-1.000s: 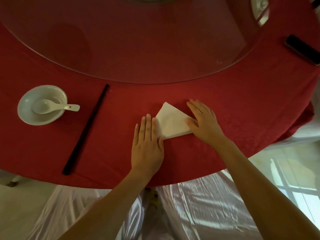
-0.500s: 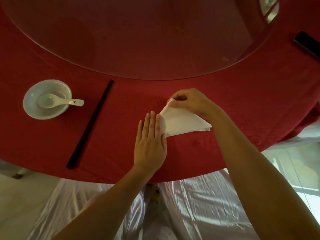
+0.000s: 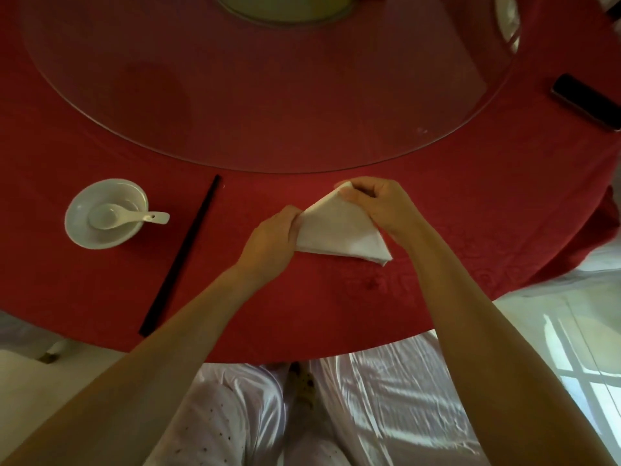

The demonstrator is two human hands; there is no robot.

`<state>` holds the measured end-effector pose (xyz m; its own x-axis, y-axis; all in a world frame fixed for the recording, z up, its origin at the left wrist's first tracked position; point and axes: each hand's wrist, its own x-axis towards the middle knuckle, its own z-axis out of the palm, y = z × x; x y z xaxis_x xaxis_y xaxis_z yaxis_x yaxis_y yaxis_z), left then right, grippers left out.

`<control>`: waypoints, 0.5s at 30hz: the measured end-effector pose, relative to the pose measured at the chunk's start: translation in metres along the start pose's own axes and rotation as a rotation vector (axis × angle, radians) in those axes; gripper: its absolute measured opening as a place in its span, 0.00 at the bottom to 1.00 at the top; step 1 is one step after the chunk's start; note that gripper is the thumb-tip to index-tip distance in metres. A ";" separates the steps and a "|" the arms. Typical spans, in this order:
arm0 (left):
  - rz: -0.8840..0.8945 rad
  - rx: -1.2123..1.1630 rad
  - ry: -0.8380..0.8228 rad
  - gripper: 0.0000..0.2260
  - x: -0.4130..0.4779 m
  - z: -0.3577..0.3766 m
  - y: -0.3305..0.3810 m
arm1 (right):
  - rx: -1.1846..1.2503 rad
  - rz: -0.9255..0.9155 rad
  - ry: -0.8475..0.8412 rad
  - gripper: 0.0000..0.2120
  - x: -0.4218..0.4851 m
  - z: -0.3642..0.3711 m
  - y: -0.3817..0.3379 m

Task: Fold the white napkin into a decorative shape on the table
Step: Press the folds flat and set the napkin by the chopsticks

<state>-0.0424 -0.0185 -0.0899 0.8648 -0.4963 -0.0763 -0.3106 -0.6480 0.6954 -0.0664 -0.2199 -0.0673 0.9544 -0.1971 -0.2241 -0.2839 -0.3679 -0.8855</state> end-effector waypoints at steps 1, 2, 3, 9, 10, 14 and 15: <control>0.006 0.005 0.002 0.10 0.005 -0.003 -0.001 | -0.103 0.035 -0.026 0.08 -0.002 -0.002 0.007; 0.007 0.007 0.009 0.09 0.009 -0.006 -0.002 | -0.201 0.073 -0.079 0.13 -0.005 -0.005 0.015; 0.004 0.003 0.015 0.09 0.013 -0.009 -0.004 | -0.253 0.112 -0.137 0.19 -0.010 -0.007 0.022; -0.021 -0.041 -0.137 0.08 0.035 -0.042 -0.011 | 0.067 0.217 -0.293 0.08 -0.031 -0.022 0.021; -0.009 -0.049 -0.187 0.07 0.038 -0.052 -0.011 | 0.143 0.217 -0.262 0.08 -0.033 -0.022 0.018; 0.118 0.168 -0.327 0.09 0.055 -0.092 -0.009 | -0.021 0.090 -0.096 0.01 -0.044 -0.008 0.000; 0.137 0.246 -0.347 0.10 0.059 -0.101 -0.007 | -0.138 0.050 -0.056 0.03 -0.046 0.002 -0.004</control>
<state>0.0507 0.0145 -0.0271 0.6387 -0.7243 -0.2596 -0.5338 -0.6602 0.5284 -0.1093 -0.2075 -0.0543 0.9414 -0.1686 -0.2922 -0.3373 -0.4806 -0.8095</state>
